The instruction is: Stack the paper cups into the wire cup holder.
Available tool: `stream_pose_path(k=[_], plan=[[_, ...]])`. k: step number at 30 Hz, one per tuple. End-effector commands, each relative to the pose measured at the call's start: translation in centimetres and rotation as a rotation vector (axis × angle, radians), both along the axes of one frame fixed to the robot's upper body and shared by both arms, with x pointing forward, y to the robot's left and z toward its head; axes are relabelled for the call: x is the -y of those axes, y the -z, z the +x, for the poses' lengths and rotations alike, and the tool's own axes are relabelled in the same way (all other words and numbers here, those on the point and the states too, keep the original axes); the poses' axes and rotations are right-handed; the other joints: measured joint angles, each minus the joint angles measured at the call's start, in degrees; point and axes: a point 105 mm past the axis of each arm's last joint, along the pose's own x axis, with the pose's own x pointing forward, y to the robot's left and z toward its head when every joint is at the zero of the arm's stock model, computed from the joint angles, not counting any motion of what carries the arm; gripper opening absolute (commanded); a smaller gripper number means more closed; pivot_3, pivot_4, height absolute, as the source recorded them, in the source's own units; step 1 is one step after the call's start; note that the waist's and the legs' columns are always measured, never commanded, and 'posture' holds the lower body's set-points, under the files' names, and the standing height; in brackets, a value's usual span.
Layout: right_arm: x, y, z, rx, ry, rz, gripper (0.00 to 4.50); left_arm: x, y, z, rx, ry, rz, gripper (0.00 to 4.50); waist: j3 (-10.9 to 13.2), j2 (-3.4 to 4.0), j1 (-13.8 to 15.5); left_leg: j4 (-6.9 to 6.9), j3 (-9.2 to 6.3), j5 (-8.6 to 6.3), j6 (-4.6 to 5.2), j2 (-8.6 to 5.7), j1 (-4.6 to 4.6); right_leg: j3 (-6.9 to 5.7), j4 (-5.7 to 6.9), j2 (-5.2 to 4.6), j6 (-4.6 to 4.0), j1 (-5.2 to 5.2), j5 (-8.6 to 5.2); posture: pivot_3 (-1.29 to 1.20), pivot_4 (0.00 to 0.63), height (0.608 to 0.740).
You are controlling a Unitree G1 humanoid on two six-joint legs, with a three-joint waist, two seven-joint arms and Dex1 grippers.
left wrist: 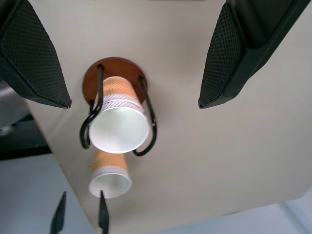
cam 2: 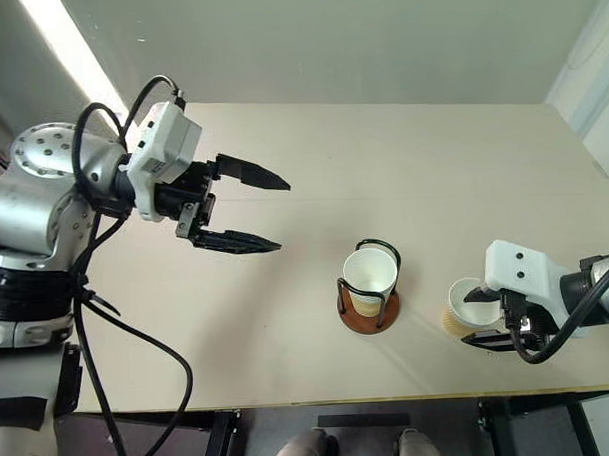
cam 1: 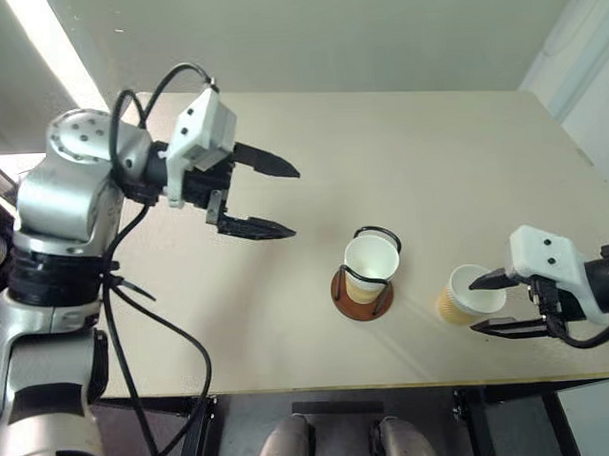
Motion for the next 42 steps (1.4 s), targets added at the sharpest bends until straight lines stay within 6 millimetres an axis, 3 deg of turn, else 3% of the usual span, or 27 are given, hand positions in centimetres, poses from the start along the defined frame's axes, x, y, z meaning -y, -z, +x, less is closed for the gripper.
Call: stream_pose_path(k=[1, 8, 14, 17, 24, 28, 33, 37, 42], plan=[[0.9, 0.5, 0.7, 0.033, -0.005, -0.070, 3.08, -0.1, -1.2, -0.8, 0.052, -0.012, -0.020, 4.47, 0.0, 0.00, 0.0, 0.03, 0.00, -0.01, 0.01, 0.00, 0.00, 0.00, 0.02, 0.00, 0.01, 0.01, 0.00, 0.00, 0.150, 0.740], [2.0, 2.3, 1.3, 0.027, -0.020, -0.162, 3.08, 0.0, -1.0, -1.0, 0.065, -0.026, -0.015, 4.47, 0.0, 0.00, -0.1, 0.10, 0.01, -0.02, 0.03, 0.00, 0.03, 0.00, 0.09, 0.00, 0.01, 0.03, 0.00, 0.00, 0.150, 0.740], [1.4, 2.7, 1.9, 0.053, -0.055, -0.175, 3.08, -0.2, -0.6, -1.2, 0.055, -0.025, 0.002, 4.47, 0.0, 0.00, -0.3, 0.10, 0.01, -0.02, 0.03, 0.00, 0.05, 0.00, 0.12, 0.00, 0.01, 0.03, 0.00, 0.00, 0.150, 0.740], [0.7, 2.4, 2.4, 0.089, -0.079, -0.166, 2.41, -0.8, -0.3, -1.2, 0.048, -0.033, 0.012, 4.50, 0.0, -0.01, -0.3, 0.11, 0.02, -0.02, 0.03, 0.00, 0.05, 0.01, 0.11, 0.00, 0.01, 0.04, 0.00, 0.00, 0.150, 0.740], [0.1, 1.0, 2.9, 0.114, -0.107, -0.138, 0.05, -3.7, 1.3, -0.9, 0.012, -0.088, 0.082, 4.50, 0.0, -0.01, -0.5, 0.11, 0.01, -0.02, 0.04, 0.01, 0.05, 0.01, 0.10, 0.01, 0.01, 0.02, 0.00, 0.00, 0.150, 0.740], [0.3, -0.6, 3.1, 0.130, -0.110, -0.124, 0.05, -5.5, 2.3, -0.6, 0.000, -0.134, 0.124, 4.50, 0.0, 0.00, -0.4, 0.10, 0.01, -0.03, 0.04, 0.01, 0.04, 0.01, 0.08, 0.02, 0.00, 0.02, 0.00, 0.00, 0.150, 0.740], [0.0, -4.5, 3.4, 0.194, -0.136, -0.094, 0.05, -6.2, 2.6, -0.4, 0.009, -0.160, 0.125, 4.50, 0.0, 0.00, -0.4, 0.10, 0.01, -0.03, 0.04, 0.00, 0.02, 0.02, 0.08, 0.01, 0.00, 0.00, 0.00, 0.00, 0.150, 0.740], [-2.0, -8.2, 2.8, 0.247, -0.218, -0.037, 0.05, -6.0, 2.5, -0.6, 0.015, -0.150, 0.120, 4.50, 0.0, 0.01, -0.6, 0.06, 0.00, -0.04, 0.02, 0.01, 0.02, 0.01, 0.09, 0.02, -0.02, -0.02, -0.01, 0.00, 0.150, 0.740], [-5.3, -10.7, 1.9, 0.293, -0.359, 0.001, 0.05, -5.5, 2.4, -0.7, 0.019, -0.133, 0.113, 4.50, 0.0, 0.00, -0.7, 0.00, -0.02, -0.04, 0.02, 0.00, -0.01, 0.00, 0.06, 0.04, -0.06, -0.08, -0.03, 0.00, 0.150, 0.740]])
